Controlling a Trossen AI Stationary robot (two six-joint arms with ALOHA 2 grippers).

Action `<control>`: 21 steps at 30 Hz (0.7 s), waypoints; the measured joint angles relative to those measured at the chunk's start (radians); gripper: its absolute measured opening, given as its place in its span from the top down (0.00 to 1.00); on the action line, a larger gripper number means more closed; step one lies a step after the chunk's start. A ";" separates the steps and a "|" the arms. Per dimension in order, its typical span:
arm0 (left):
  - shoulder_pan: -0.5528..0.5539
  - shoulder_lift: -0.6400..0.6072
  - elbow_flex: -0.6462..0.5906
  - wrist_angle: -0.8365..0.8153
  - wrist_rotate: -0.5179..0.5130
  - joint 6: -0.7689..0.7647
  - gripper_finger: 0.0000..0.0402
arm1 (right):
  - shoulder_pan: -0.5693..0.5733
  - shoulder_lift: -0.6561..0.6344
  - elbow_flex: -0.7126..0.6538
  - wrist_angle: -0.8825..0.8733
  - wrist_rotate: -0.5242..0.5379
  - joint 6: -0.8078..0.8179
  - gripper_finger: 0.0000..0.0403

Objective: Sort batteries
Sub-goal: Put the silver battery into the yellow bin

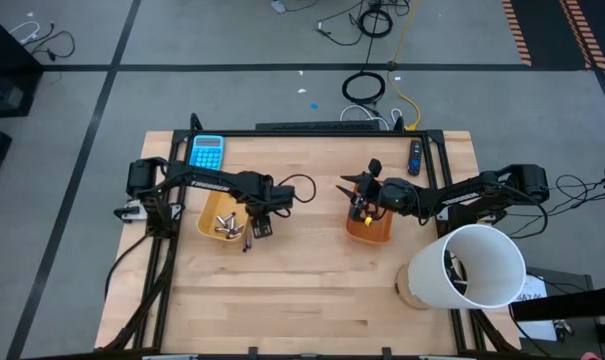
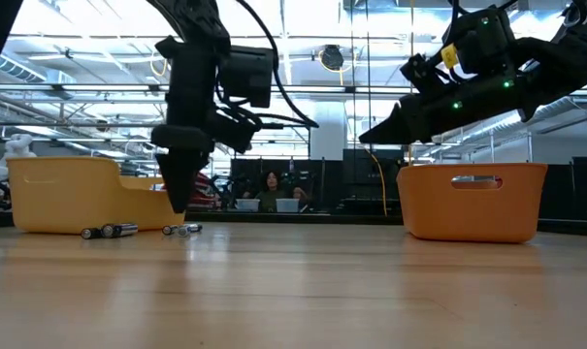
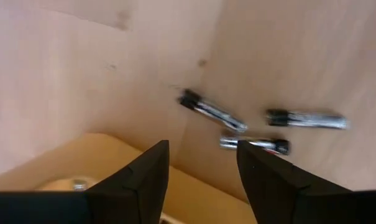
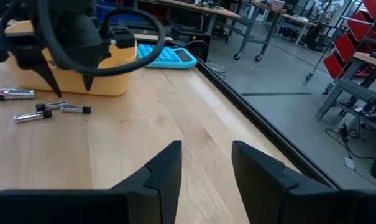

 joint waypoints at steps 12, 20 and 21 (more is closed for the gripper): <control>0.049 0.007 0.000 0.047 0.062 -0.166 0.51 | 0.000 0.000 0.000 0.011 -0.002 -0.012 0.67; 0.065 0.039 -0.001 0.064 0.063 -0.175 0.51 | 0.000 0.000 0.000 0.020 -0.003 -0.012 0.67; 0.065 0.047 -0.001 0.066 0.063 -0.166 0.51 | 0.000 0.000 0.000 0.020 -0.004 -0.012 0.67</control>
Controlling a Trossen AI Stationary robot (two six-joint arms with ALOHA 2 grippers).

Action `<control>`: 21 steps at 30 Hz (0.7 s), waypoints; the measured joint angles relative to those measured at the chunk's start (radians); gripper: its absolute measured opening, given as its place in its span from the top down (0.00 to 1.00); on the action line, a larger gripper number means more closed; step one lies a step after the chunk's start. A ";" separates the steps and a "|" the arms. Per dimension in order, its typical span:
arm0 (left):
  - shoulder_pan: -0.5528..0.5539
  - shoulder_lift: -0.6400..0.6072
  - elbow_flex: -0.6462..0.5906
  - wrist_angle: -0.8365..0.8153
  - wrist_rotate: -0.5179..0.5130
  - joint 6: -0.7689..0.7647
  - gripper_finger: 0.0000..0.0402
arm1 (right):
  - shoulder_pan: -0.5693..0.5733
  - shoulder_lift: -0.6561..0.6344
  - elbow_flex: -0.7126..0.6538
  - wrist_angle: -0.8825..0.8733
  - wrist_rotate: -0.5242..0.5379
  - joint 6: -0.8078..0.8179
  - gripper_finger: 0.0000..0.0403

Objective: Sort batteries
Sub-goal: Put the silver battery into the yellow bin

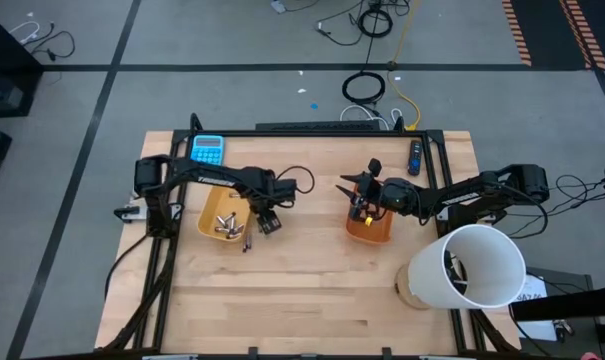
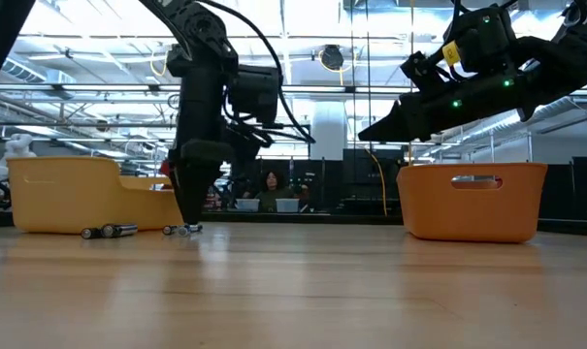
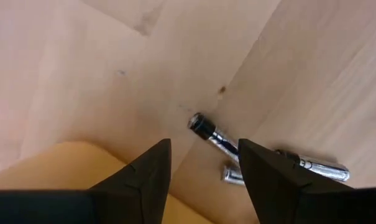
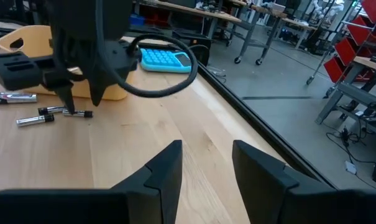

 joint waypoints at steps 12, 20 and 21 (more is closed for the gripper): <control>-0.059 0.043 0.000 0.058 -0.047 0.285 0.64 | 0.000 0.000 0.000 0.000 -0.002 0.000 0.67; -0.107 0.042 0.001 0.098 -0.078 0.356 0.96 | 0.000 0.000 0.000 -0.001 -0.003 0.005 0.67; -0.112 0.042 0.005 0.107 -0.080 0.356 0.96 | 0.000 0.000 0.000 -0.001 -0.003 0.005 0.67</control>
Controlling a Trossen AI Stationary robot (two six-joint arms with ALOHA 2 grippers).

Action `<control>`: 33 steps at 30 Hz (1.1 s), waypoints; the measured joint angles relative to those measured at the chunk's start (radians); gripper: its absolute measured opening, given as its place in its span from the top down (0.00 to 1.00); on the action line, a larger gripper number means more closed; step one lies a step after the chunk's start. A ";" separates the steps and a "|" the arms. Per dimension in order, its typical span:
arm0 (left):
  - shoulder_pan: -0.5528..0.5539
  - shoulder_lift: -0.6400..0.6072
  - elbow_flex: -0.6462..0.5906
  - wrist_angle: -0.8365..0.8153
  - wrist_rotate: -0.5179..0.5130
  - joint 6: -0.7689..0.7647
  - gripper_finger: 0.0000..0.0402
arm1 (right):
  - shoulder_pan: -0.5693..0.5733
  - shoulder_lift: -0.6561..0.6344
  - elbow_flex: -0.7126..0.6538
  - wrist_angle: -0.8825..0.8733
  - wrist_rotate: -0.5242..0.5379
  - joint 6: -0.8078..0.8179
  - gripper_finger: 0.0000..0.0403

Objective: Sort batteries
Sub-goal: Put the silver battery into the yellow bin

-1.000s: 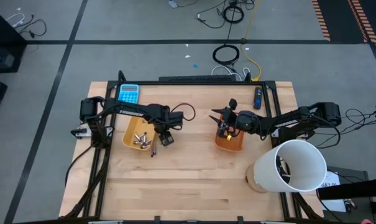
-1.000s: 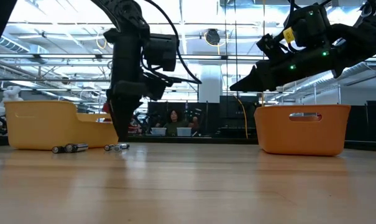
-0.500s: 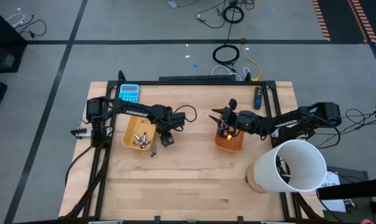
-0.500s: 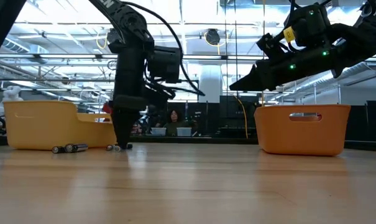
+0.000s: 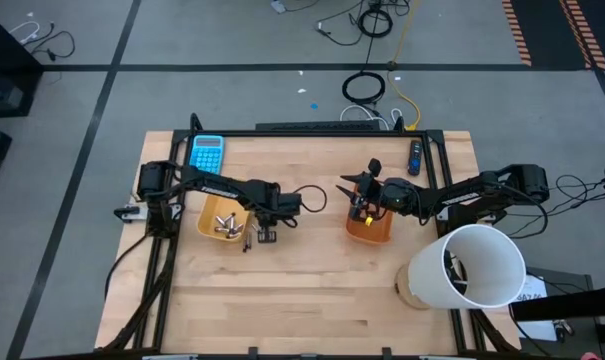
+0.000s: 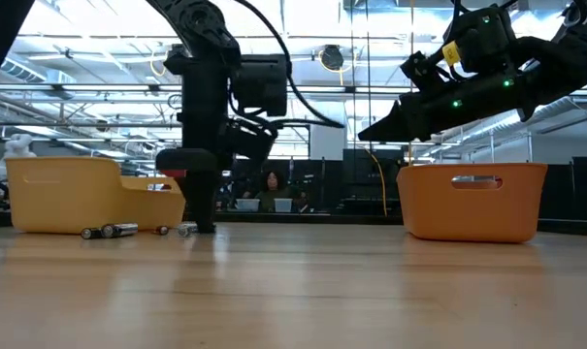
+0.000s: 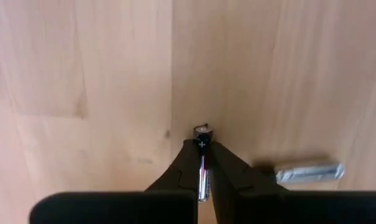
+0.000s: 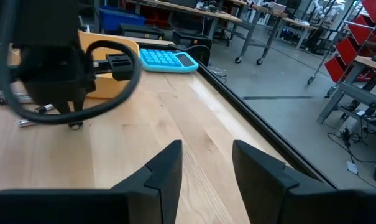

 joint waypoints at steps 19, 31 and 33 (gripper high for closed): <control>-0.105 -0.313 0.054 -0.048 0.007 -0.340 0.95 | 0.000 0.000 0.000 -0.015 0.000 0.017 0.67; -0.365 -0.096 0.054 0.027 0.285 -0.423 0.85 | 0.000 0.000 0.000 -0.010 -0.017 0.032 0.67; -0.356 -0.064 0.054 0.024 0.274 -0.511 0.85 | 0.005 0.000 0.000 -0.010 -0.031 0.050 0.67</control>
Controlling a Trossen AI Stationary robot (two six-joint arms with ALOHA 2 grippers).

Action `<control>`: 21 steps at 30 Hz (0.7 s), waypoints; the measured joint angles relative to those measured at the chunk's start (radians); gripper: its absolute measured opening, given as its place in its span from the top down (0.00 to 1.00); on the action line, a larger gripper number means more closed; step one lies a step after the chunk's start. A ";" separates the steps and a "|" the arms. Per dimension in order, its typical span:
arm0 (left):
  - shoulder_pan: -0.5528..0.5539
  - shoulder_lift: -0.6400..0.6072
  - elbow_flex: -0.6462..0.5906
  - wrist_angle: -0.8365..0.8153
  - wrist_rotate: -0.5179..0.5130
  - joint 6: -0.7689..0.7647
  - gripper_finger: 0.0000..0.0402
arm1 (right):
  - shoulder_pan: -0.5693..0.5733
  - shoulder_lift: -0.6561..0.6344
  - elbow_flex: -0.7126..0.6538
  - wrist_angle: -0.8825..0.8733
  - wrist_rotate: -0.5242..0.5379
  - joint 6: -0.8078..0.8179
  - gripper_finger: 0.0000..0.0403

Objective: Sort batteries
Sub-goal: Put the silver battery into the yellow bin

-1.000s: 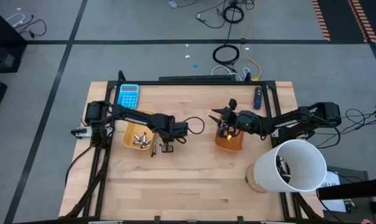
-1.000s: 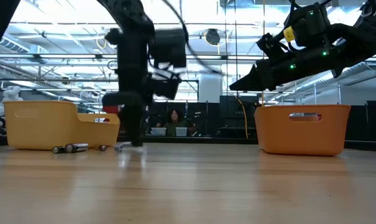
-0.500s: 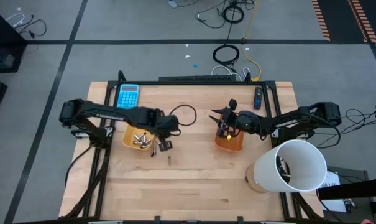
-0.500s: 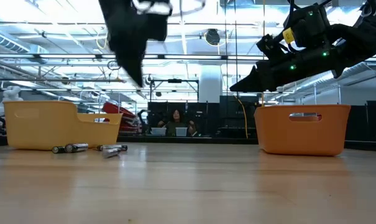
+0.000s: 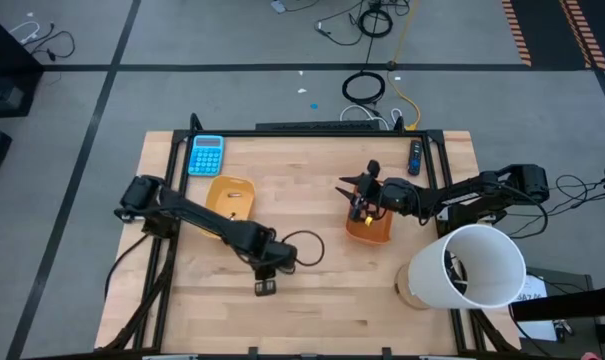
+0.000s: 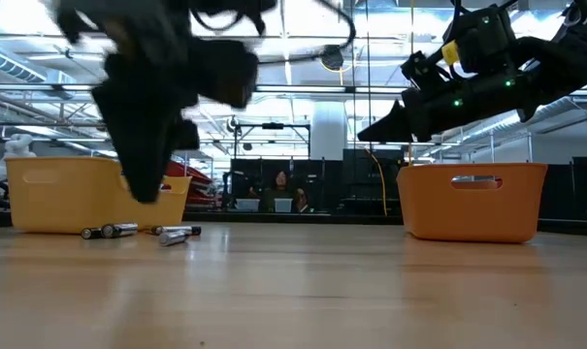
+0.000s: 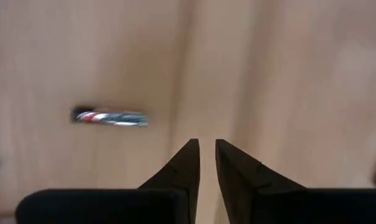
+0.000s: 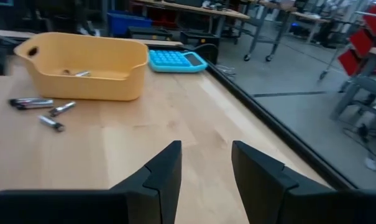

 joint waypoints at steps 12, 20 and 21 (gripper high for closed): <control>0.008 0.014 0.000 -0.015 -0.213 -0.381 0.59 | 0.117 0.000 0.000 -0.006 -0.010 0.002 0.67; 0.005 0.014 0.000 -0.210 -0.400 -0.399 0.47 | 0.167 0.000 0.000 0.000 0.045 -0.023 0.67; 0.004 0.014 0.000 -0.209 -0.406 -0.334 0.47 | 0.167 0.000 0.000 0.006 0.046 -0.026 0.67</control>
